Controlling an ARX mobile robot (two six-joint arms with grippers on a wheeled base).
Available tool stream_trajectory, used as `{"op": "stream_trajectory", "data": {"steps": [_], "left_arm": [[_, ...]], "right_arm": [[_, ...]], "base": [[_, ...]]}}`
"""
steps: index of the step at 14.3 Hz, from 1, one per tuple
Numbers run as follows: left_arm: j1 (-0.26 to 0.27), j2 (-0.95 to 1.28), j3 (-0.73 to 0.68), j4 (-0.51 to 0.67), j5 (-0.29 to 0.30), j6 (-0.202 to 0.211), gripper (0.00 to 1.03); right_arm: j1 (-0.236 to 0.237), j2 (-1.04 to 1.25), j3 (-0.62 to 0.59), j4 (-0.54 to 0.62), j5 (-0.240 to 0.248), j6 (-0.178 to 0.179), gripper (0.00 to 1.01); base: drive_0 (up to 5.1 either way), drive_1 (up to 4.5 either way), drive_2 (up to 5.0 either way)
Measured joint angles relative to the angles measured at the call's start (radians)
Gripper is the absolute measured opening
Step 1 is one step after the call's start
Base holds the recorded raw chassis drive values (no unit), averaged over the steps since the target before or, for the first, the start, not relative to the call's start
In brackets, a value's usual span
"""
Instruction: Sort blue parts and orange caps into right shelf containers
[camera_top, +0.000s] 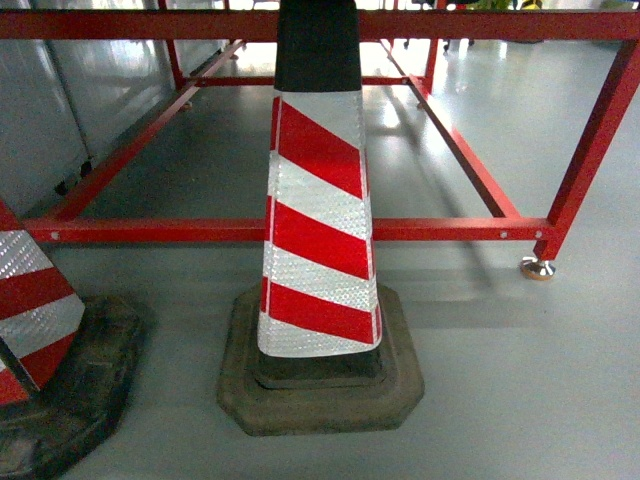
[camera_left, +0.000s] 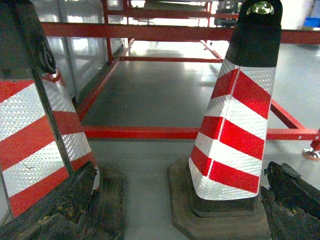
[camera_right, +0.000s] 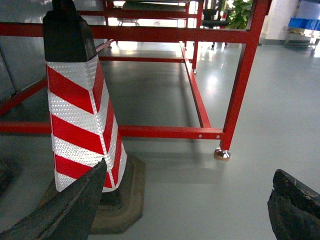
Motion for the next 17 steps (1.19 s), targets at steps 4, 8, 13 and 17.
{"op": "stream_trajectory", "data": {"steps": [4,8,13,17], "left_arm": [[0.000,0.000,0.000,0.000,0.000,0.000,0.98],[0.000,0.000,0.000,0.000,0.000,0.000,0.98],[0.000,0.000,0.000,0.000,0.000,0.000,0.98],[0.000,0.000,0.000,0.000,0.000,0.000,0.98]], "right_arm": [[0.000,0.000,0.000,0.000,0.000,0.000,0.98],[0.000,0.000,0.000,0.000,0.000,0.000,0.98],[0.000,0.000,0.000,0.000,0.000,0.000,0.98],[0.000,0.000,0.000,0.000,0.000,0.000,0.98]], "base": [[0.0,0.00,0.0],[0.0,0.00,0.0],[0.0,0.00,0.0],[0.0,0.00,0.0]]}}
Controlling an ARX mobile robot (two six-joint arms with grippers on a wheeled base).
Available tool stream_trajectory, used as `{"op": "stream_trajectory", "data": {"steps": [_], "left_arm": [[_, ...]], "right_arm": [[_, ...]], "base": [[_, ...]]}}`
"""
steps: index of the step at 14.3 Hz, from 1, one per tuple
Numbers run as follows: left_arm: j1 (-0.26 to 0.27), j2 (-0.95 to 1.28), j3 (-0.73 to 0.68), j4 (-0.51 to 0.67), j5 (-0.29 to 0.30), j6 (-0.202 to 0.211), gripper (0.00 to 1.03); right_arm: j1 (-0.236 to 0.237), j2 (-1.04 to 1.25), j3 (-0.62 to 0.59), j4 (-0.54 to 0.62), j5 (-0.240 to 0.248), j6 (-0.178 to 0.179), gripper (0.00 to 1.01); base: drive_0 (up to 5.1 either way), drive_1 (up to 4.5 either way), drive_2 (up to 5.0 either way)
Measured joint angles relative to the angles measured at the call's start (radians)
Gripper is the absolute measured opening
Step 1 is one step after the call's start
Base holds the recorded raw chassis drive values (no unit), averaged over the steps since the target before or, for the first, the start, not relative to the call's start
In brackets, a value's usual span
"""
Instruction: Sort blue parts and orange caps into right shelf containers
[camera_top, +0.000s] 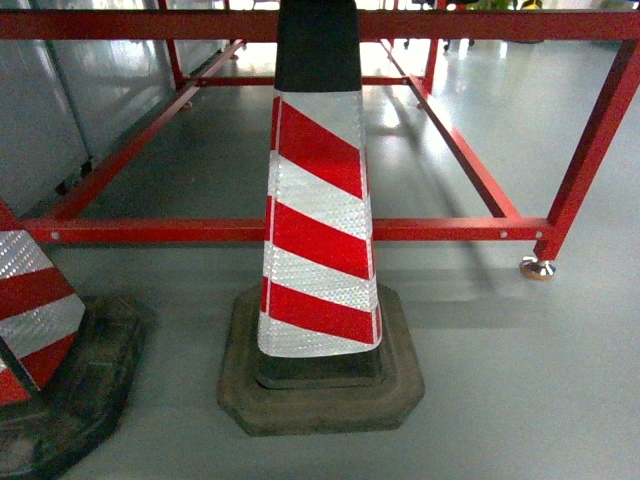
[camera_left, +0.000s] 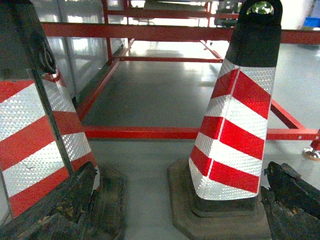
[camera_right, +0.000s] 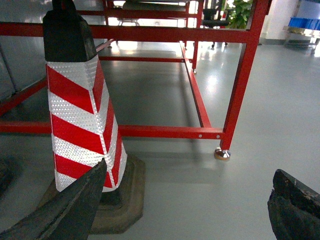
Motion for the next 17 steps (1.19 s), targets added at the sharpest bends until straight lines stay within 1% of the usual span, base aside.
{"op": "stream_trajectory", "data": {"steps": [5,9,17], "left_arm": [[0.000,0.000,0.000,-0.001,-0.001,0.001,0.98],[0.000,0.000,0.000,-0.001,0.000,0.011,0.98],[0.000,0.000,0.000,-0.001,0.001,0.011,0.98]], "right_arm": [[0.000,0.000,0.000,-0.002,0.002,0.001,0.98],[0.000,0.000,0.000,-0.001,0.002,0.008,0.98],[0.000,0.000,0.000,-0.001,0.003,0.010,0.98]], "base": [[0.0,0.00,0.0],[0.0,0.00,0.0],[0.0,0.00,0.0]]}}
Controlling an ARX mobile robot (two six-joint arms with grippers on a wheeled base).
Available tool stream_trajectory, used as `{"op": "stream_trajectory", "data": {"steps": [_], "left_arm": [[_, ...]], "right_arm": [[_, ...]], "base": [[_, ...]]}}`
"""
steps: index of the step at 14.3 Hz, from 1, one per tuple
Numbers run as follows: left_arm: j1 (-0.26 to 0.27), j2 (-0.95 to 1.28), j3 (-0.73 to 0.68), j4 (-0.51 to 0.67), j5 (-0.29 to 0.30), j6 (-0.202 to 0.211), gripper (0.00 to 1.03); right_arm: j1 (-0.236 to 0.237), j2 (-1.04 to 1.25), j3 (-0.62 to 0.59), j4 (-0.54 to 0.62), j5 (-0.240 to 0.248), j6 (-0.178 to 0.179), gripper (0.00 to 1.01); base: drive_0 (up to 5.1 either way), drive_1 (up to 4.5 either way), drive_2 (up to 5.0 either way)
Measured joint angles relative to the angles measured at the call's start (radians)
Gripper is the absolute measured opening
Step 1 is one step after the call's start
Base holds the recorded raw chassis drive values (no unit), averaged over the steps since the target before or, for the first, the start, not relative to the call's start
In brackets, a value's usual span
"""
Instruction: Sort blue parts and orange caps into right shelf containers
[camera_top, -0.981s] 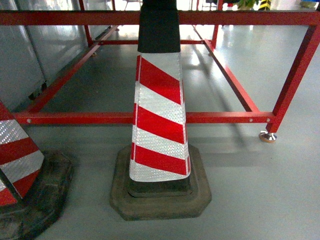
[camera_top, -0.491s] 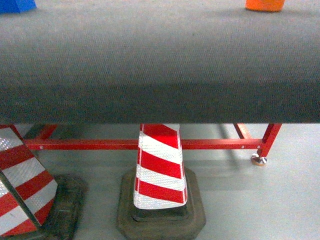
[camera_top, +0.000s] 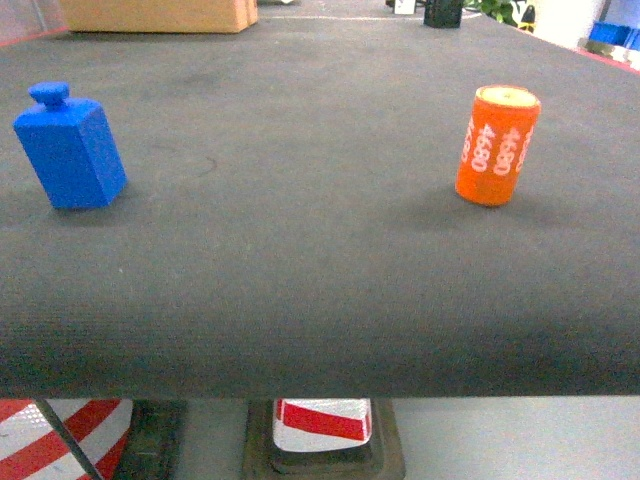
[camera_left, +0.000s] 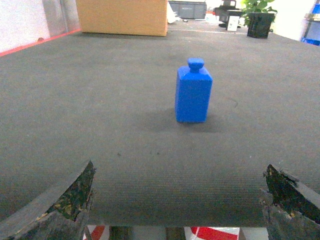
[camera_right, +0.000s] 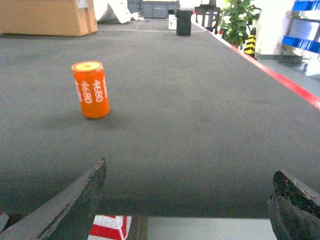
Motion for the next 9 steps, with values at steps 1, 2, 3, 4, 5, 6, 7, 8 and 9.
{"op": "stream_trajectory", "data": {"steps": [1,2,3,4,5,6,7,8,9], "left_arm": [[0.000,0.000,0.000,0.000,0.000,0.000,0.98],[0.000,0.000,0.000,0.000,0.000,0.000,0.98],[0.000,0.000,0.000,0.000,-0.002,0.000,0.98],[0.000,0.000,0.000,0.000,-0.001,0.000,0.98],[0.000,0.000,0.000,0.000,-0.002,0.000,0.98],[0.000,0.000,0.000,0.004,-0.002,0.000,0.98],[0.000,0.000,0.000,0.006,-0.002,0.000,0.98],[0.000,0.000,0.000,0.000,-0.003,0.000,0.98],[0.000,0.000,0.000,-0.002,0.000,0.000,0.98]], "right_arm": [[0.000,0.000,0.000,0.000,-0.001,-0.001,0.98],[0.000,0.000,0.000,0.000,0.000,-0.001,0.98],[0.000,0.000,0.000,0.001,-0.001,-0.002,0.98],[0.000,0.000,0.000,0.000,0.000,-0.001,0.98],[0.000,0.000,0.000,0.002,0.000,-0.002,0.98],[0.000,0.000,0.000,0.006,-0.001,-0.001,0.98],[0.000,0.000,0.000,0.011,0.000,-0.001,0.98],[0.000,0.000,0.000,-0.001,0.000,-0.001,0.98],[0.000,0.000,0.000,0.003,0.000,-0.001,0.98]], "base": [[0.0,0.00,0.0],[0.0,0.00,0.0],[0.0,0.00,0.0],[0.0,0.00,0.0],[0.0,0.00,0.0],[0.0,0.00,0.0],[0.0,0.00,0.0],[0.0,0.00,0.0],[0.0,0.00,0.0]]}}
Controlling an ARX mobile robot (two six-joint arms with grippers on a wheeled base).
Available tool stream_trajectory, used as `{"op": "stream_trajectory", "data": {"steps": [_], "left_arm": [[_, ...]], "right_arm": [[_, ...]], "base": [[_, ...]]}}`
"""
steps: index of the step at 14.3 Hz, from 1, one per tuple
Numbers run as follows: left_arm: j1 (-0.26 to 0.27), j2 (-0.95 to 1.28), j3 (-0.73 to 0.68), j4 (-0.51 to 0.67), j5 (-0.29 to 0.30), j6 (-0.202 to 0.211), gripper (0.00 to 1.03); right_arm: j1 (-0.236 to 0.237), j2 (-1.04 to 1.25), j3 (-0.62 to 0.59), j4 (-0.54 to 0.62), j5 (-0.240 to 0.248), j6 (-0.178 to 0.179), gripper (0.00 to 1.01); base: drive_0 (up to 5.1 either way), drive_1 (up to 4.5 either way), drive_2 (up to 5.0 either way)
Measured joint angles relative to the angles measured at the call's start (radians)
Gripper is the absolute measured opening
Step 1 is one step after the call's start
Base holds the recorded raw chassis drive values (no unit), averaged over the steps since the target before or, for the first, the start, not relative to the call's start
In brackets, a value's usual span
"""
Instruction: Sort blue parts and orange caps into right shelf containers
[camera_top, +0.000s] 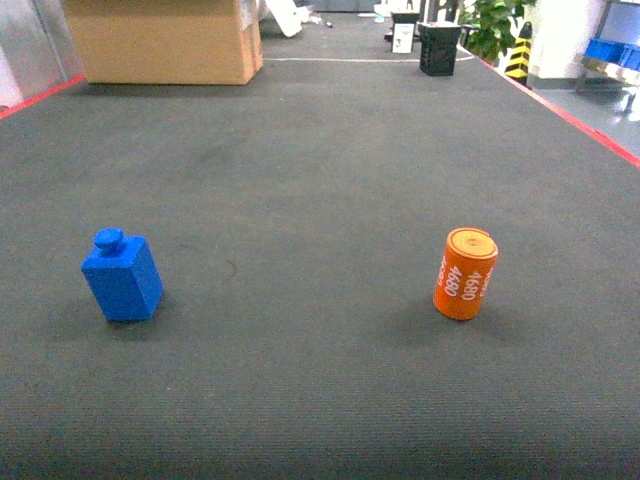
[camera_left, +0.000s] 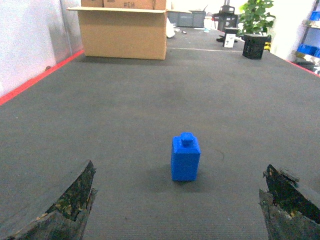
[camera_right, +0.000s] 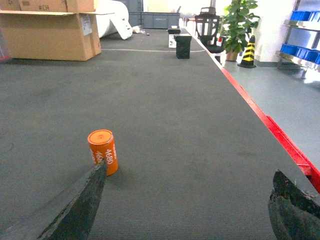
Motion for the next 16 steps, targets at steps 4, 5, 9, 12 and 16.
{"op": "stream_trajectory", "data": {"steps": [4,5,9,12,16], "left_arm": [[0.000,0.000,0.000,0.002,0.000,0.000,0.98],[0.000,0.000,0.000,0.002,0.000,0.000,0.98],[0.000,0.000,0.000,0.002,0.000,0.000,0.98],[0.000,0.000,0.000,0.002,0.000,0.000,0.98],[0.000,0.000,0.000,0.002,0.000,0.000,0.98]], "right_arm": [[0.000,0.000,0.000,-0.003,0.000,0.000,0.98],[0.000,0.000,0.000,-0.003,0.000,0.000,0.98],[0.000,0.000,0.000,-0.003,0.000,0.000,0.98],[0.000,0.000,0.000,-0.003,0.000,0.000,0.98],[0.000,0.000,0.000,-0.003,0.000,0.000,0.98]], "base": [[0.0,0.00,0.0],[0.0,0.00,0.0],[0.0,0.00,0.0],[0.0,0.00,0.0],[0.0,0.00,0.0]]}}
